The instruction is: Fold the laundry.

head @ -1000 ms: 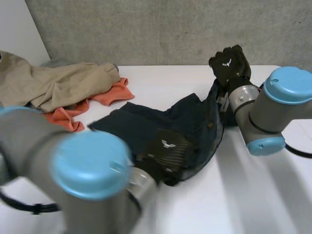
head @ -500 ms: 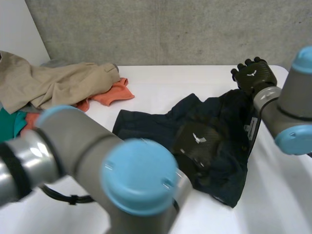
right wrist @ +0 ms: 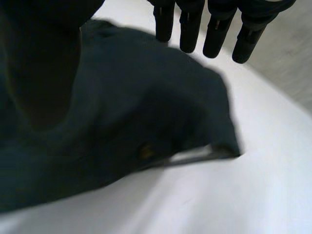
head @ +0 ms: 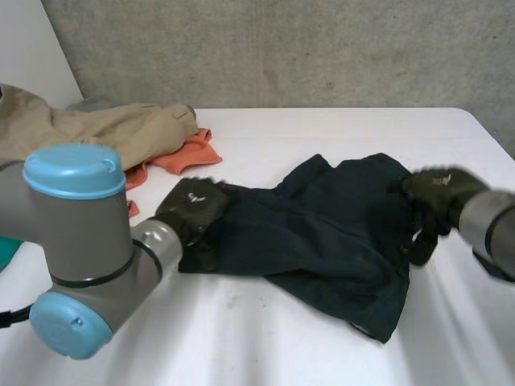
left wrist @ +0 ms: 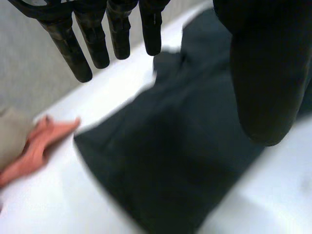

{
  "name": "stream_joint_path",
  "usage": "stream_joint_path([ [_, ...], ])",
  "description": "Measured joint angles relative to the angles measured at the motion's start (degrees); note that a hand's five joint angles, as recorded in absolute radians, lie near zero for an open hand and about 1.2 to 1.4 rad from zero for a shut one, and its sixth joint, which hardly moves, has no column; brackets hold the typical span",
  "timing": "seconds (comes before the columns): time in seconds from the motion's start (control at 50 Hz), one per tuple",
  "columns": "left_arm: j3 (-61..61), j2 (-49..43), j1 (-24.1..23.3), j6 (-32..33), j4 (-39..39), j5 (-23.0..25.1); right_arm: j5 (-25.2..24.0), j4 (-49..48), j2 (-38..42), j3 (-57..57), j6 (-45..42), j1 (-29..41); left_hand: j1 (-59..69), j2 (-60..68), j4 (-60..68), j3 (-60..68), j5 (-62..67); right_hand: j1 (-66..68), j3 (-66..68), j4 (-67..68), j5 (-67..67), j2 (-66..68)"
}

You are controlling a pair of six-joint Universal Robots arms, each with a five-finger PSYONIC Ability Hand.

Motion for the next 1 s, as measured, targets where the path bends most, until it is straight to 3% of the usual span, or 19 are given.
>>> stream_joint_path([
  [0.08, -1.5, -3.0, 2.7, 3.4, 0.3, 0.2, -1.1, -1.8, -1.1, 7.8, 3.0, 0.5, 0.0, 0.0, 0.0, 0.0, 0.0, 1.6, 1.2, 1.6, 1.5, 1.1],
  [0.2, -1.9, -7.7, 3.6, 5.5, 2.2, 1.5, -1.8, -12.2, -1.1, 19.7, 8.5, 3.3, 4.0, 3.3, 3.3, 3.5, 3.2, 2.9, 2.9, 3.4, 3.3, 2.5],
  [0.28, -1.1, -9.8, 3.4, 5.6, 4.8, 1.8, -1.4, -18.8, 0.3, 23.4, 10.0, 5.8, 21.5, 19.7, 19.7, 19.8, 19.4, 12.7, 11.7, 12.0, 11.9, 12.0],
  [0.3, -0.8, -10.2, 3.3, 5.6, 5.6, 1.7, -1.2, -20.3, 0.9, 23.8, 10.1, 6.3, 21.5, 19.7, 19.7, 19.8, 19.4, 18.7, 17.8, 18.0, 17.1, 18.2],
  [0.32, -0.5, -10.6, 3.2, 5.6, 6.4, 1.7, -0.9, -21.7, 1.4, 24.1, 10.3, 6.7, 35.0, 34.7, 33.6, 34.6, 33.0, 24.4, 24.1, 24.3, 23.9, 24.5],
  [0.38, 0.5, -11.2, 3.0, 5.6, 8.8, 1.1, 0.0, -24.9, 2.9, 24.2, 10.3, 7.3, 49.1, 49.5, 49.2, 49.2, 48.2, 42.4, 45.3, 46.4, 44.4, 45.5],
  [0.48, 1.9, -10.9, 2.4, 5.6, 10.5, -0.9, 2.4, -26.9, 3.5, 22.1, 9.4, 7.5, 49.3, 52.5, 52.6, 52.2, 49.5, 45.5, 50.1, 52.0, 48.4, 49.5],
  [0.56, 2.0, -8.3, 1.5, 5.6, 10.6, -2.3, 3.8, -25.9, 1.5, 19.7, 7.4, 7.4, 49.3, 52.6, 52.6, 52.2, 49.5, 45.5, 50.1, 52.1, 48.4, 49.5],
  [0.72, 0.2, 6.8, 0.0, 4.0, 8.6, -3.3, 4.6, -17.4, -8.1, 10.7, -5.2, 6.9, 49.3, 52.6, 52.6, 52.6, 49.5, 45.5, 50.1, 52.1, 48.8, 49.5],
  [0.86, -0.2, 21.3, -0.2, 0.9, 1.1, -3.0, 4.4, -7.8, -12.2, -2.1, -14.9, 6.6, 49.3, 52.7, 52.6, 52.6, 49.5, 45.5, 50.1, 52.4, 48.9, 49.5],
  [1.0, -0.4, 26.5, -0.8, -0.9, -5.2, -2.8, 2.6, 0.5, -12.1, -12.0, -18.5, 5.8, 49.3, 52.7, 52.8, 52.8, 49.5, 45.8, 50.1, 52.5, 48.9, 49.5],
])
